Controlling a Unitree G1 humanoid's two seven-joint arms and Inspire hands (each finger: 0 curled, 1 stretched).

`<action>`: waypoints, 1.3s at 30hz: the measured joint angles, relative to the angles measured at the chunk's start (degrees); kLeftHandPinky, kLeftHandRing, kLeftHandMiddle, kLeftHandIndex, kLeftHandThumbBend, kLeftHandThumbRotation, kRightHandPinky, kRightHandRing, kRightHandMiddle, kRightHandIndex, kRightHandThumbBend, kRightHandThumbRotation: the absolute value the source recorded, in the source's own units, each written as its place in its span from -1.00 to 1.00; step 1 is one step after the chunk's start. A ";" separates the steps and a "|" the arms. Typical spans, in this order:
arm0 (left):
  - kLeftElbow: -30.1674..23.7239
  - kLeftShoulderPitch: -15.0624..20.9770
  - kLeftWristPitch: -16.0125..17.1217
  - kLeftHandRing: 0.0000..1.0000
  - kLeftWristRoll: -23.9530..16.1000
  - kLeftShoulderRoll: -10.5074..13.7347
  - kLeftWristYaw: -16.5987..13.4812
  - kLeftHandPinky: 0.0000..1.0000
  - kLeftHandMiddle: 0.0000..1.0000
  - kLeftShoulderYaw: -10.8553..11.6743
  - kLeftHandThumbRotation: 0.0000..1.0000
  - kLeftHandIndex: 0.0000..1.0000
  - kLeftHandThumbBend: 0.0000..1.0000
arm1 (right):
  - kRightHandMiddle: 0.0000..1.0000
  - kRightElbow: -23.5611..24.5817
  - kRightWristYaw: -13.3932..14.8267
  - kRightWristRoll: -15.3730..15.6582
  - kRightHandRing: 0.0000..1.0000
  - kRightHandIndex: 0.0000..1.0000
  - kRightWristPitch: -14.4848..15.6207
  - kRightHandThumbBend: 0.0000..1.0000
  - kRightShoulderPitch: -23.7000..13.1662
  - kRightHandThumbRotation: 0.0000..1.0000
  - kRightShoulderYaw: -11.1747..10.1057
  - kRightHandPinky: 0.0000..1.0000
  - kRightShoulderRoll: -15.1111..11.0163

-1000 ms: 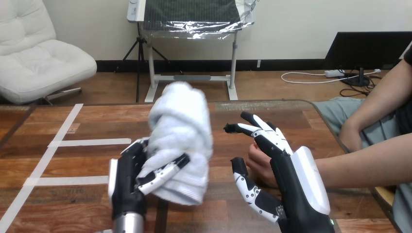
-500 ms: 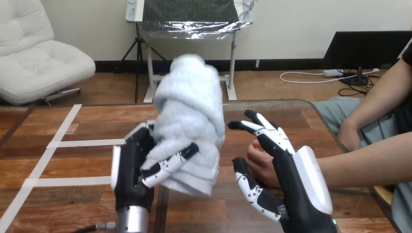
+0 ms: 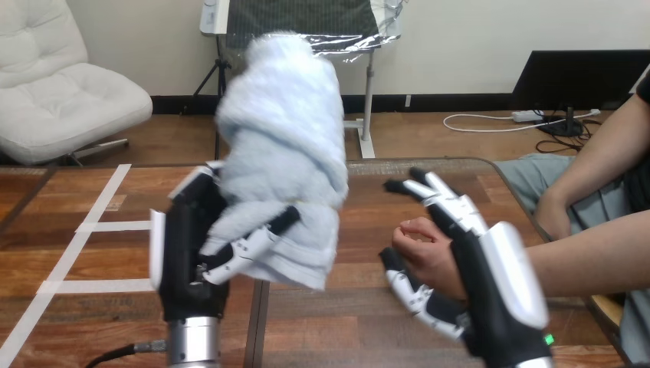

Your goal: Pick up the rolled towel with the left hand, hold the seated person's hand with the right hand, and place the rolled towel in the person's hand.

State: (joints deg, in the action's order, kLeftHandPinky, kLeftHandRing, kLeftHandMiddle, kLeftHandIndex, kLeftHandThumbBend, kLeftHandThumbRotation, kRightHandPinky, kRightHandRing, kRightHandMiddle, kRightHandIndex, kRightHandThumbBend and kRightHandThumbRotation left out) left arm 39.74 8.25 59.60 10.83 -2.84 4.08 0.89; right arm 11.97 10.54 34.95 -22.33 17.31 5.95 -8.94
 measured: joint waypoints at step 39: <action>-1.27 -4.39 0.26 -0.32 -2.01 -0.29 0.12 -0.45 -0.18 -0.61 -1.00 0.00 0.21 | 0.75 2.74 -24.28 10.78 0.75 0.66 21.12 0.82 -12.55 -1.00 -10.09 0.58 -24.82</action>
State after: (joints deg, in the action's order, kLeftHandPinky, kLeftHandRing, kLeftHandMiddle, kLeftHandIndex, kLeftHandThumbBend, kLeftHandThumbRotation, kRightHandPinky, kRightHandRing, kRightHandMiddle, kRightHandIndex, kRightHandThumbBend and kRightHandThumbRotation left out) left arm 38.46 3.86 59.86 8.82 -3.13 4.20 0.28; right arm 14.71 -13.74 45.73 -1.21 4.76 -4.14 -33.76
